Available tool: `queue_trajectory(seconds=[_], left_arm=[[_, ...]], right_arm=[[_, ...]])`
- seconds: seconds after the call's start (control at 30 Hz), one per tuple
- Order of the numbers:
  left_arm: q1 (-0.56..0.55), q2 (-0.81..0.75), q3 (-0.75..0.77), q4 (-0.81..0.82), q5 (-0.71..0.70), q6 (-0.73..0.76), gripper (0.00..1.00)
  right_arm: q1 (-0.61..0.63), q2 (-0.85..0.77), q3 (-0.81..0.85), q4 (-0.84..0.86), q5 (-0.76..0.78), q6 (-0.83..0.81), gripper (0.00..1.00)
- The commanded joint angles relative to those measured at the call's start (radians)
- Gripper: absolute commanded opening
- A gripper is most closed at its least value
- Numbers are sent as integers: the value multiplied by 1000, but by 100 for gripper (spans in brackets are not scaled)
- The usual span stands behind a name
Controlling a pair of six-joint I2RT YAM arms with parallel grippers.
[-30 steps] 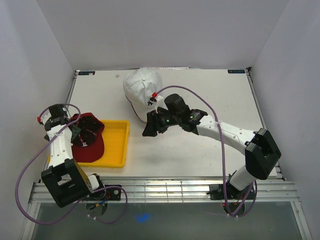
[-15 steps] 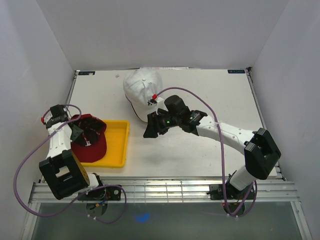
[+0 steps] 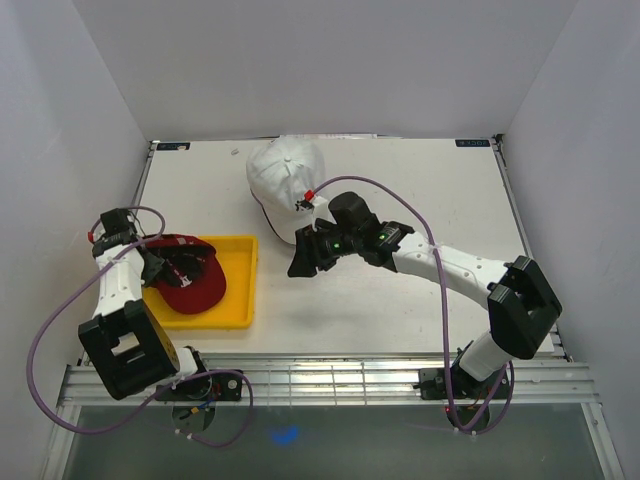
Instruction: Stack the hats
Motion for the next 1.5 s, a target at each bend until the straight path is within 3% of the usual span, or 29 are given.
queue_trajectory(seconds=[0.0,0.13,0.57,0.97,1.47], left_arm=[[5,-34,5,41,54,-6,11],[4,-49,26,39,86,-3,0],[4,-138,92,-24,206,45,0],[4,-213,210,-107,361,43,0],[2,-285,200,-157,459,20,0]], right_arm=[[9,5,-9,9,0,-19,59],[17,-1,-2,0,20,-26,59],[104,31,132,-50,104,-169,59],[270,141,317,-63,241,-333,61],[437,382,627,-51,491,-549,74]])
